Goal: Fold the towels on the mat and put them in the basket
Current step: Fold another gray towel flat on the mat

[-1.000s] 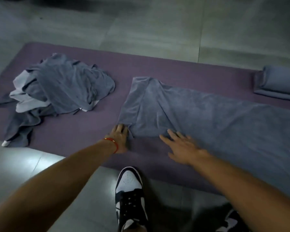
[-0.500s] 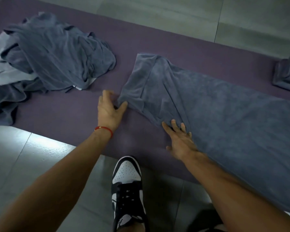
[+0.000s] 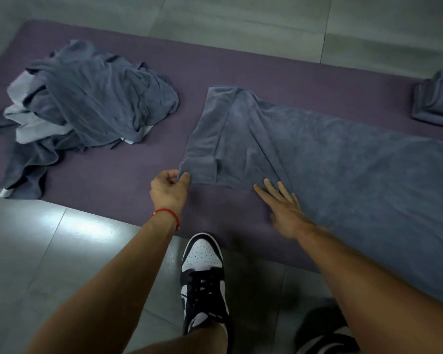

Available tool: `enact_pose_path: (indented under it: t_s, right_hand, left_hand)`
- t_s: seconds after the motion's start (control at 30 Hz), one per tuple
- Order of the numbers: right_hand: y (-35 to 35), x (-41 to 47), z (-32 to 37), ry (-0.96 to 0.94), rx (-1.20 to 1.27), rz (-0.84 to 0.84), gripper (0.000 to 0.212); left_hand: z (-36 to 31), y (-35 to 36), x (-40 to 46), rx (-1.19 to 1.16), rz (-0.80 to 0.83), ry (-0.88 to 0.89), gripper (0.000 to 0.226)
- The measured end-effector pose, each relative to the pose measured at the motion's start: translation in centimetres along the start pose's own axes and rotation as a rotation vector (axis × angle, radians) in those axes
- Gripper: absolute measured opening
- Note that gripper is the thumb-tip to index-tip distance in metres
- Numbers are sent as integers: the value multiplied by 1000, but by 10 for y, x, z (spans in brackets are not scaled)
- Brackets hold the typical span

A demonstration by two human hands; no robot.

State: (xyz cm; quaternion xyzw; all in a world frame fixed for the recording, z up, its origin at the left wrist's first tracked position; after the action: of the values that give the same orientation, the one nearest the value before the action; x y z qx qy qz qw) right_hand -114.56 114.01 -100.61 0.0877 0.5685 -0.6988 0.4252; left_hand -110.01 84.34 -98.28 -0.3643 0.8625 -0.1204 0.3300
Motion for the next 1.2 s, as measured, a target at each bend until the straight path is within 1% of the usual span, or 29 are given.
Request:
enact_pose_path:
  t_s: [0.07, 0.1, 0.17, 0.2, 0.23, 0.27, 0.33, 0.37, 0.47, 0.5, 0.57, 0.6, 0.67, 0.7, 0.73, 0.8, 0.83, 0.9, 0.97, 1.1, 1.2]
  right_hand:
    - [-12, -9, -4, -12, -81, -141, 95]
    - [-20, -16, -4, 2, -110, -243, 90]
    - [-29, -32, 0, 58, -203, -442, 70]
    - [-28, -39, 5, 77, -261, -497, 59]
    - [-23, -46, 11, 85, -305, -508, 52]
    - [-15, -51, 17, 84, -318, -494, 50]
    - [2, -60, 28, 56, -260, -442, 51]
    - [10, -64, 35, 35, -219, -398, 51]
    - [28, -67, 49, -27, -154, -262, 48]
    - [34, -68, 51, -42, -156, -224, 49]
    - [36, -70, 50, -44, -159, -254, 45]
    - [30, -70, 48, -24, -147, -306, 42]
    - [12, -63, 39, 16, -113, -435, 47]
    - [3, -55, 31, 47, -113, -442, 51]
    - [-5, -45, 23, 80, -116, -402, 54]
    - [-18, -19, 2, 140, -128, -301, 72]
    - [-25, -6, -6, 165, -144, -274, 80]
    - [-40, 20, -13, 196, -142, -299, 83]
    - [-51, 44, -7, 190, -82, -343, 82]
    - [-47, 74, -1, 185, 68, -296, 91]
    - [-45, 77, -2, 193, 61, -277, 92]
  left_hand:
    - [15, -17, -8, 0, 4, -26, 16]
    - [23, -26, -8, 7, 3, -40, 15]
    - [31, -43, -4, 28, 0, -65, 12]
    - [36, -50, 1, 46, 2, -70, 14]
    - [40, -58, 8, 73, 5, -69, 19]
    - [46, -64, 16, 106, 10, -62, 26]
    - [51, -74, 28, 206, 4, -56, 38]
    - [49, -78, 26, 269, -1, -57, 36]
    - [36, -81, 18, 396, -7, -30, 19]
    - [36, -80, 17, 439, -5, -29, 19]
    - [43, -74, 22, 585, 48, -27, 22]
    - [46, -70, 25, 657, 86, -29, 24]
    - [48, -63, 29, 768, 138, -67, 36]
    - [44, -60, 30, 819, 134, -70, 43]
    - [34, -55, 31, 869, 102, -29, 48]
    - [1, -33, 33, 927, 74, 166, 49]
    - [-16, -17, 36, 922, 99, 262, 47]
    - [-42, 16, 49, 898, 170, 377, 45]
    - [-64, 44, 65, 881, 206, 435, 45]
    - [-107, 84, 93, 865, 170, 556, 37]
    - [-134, 102, 122, 843, 137, 575, 35]
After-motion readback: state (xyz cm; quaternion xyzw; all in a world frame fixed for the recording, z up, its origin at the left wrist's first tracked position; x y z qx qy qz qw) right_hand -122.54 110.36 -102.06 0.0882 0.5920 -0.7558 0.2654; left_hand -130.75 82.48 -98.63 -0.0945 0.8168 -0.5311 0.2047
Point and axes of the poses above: each hand's wrist, its own x-axis towards the middle knuckle, its own y-axis out of the palm, z = x × y, the point moved 7 cm from there along x, towards the middle knuckle, and after that the axes turned 5 degrees about -y, right-handed, at the moved point
